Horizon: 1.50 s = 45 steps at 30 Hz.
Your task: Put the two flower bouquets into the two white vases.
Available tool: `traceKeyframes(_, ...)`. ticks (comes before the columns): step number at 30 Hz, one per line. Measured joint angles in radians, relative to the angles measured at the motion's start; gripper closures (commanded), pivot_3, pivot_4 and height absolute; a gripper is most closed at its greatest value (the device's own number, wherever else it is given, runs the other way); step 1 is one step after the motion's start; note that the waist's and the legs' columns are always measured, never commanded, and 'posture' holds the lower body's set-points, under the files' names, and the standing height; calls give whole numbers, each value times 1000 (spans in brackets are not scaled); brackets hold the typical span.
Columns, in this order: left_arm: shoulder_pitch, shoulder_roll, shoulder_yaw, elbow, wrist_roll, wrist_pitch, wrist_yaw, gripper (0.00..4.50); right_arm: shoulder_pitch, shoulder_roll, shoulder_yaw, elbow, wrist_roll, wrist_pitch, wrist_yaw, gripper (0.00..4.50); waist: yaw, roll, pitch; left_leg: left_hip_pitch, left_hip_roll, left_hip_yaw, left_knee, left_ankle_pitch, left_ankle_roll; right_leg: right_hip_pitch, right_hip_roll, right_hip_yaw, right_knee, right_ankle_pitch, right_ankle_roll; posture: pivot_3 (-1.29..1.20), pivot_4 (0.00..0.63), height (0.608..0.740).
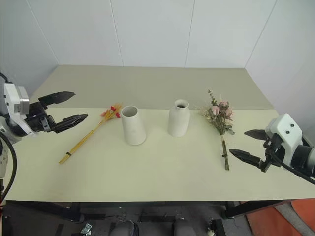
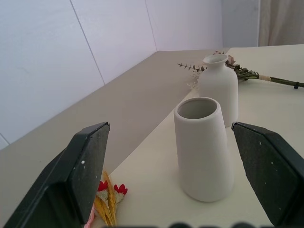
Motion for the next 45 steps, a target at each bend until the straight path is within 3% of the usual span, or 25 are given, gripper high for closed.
traceKeyframes(13, -9, -5, -1, 14, 1, -7, -2, 18, 8, -3, -9, -10, -2, 0, 3, 0, -1, 0, 0, 0, 0, 0, 0, 0, 0, 0, 0, 0, 0, 0, 0, 0, 150, 740)
traceKeyframes(20, -19, -5, -19, -49, 1, -4, -3, 18, -96, 2, 98, -25, -83, 49, -172, 0, -2, 0, 0, 0, 0, 0, 0, 0, 0, 0, 0, 0, 0, 0, 0, 0, 150, 740)
traceKeyframes(27, -251, -21, -249, -172, 79, 52, 13, 18, -477, 112, 407, 169, -155, 328, -365, 0, -1, 0, 0, -1, -1, 0, 1, 0, 0, 0, 0, 1, 0, 1, 0, 0, 150, 740)
traceKeyframes(29, -319, -65, -319, -184, 98, 82, 18, 18, -589, 172, 469, 270, -183, 408, -418, 0, -1, 0, 0, -3, -1, -1, 1, 0, 0, -2, 0, 1, 0, 1, 0, 0, 150, 740)
traceKeyframes(33, -367, -101, -401, -191, 122, 105, 13, 18, -695, 249, 535, 420, -228, 476, -481, 0, -3, 0, 0, -6, -2, -1, 1, 0, 0, -5, 0, 1, -1, 1, 0, 0, 150, 740)
traceKeyframes(38, -360, -103, -415, -188, 152, 104, -2, 18, -759, 277, 589, 565, -281, 487, -498, 0, -5, 1, 0, -6, -2, -1, 1, 0, 0, -5, -1, 1, -1, 1, 0, 0, 150, 740)
traceKeyframes(41, -333, -101, -415, -194, 154, 106, -3, 0, -773, 300, 604, 624, -302, 480, -493, 514, -5, 1, 0, -5, -1, -1, 1, 0, 0, -5, 0, 0, -1, 1, 0, 0, 150, 740)
traceKeyframes(45, -321, -91, -413, -200, 154, 108, -2, 0, -804, 327, 636, 693, -316, 478, -487, 1841, -8, 1, 0, -6, -1, -1, 1, 0, 0, -5, 0, 0, -1, 1, 0, 0, 150, 740)
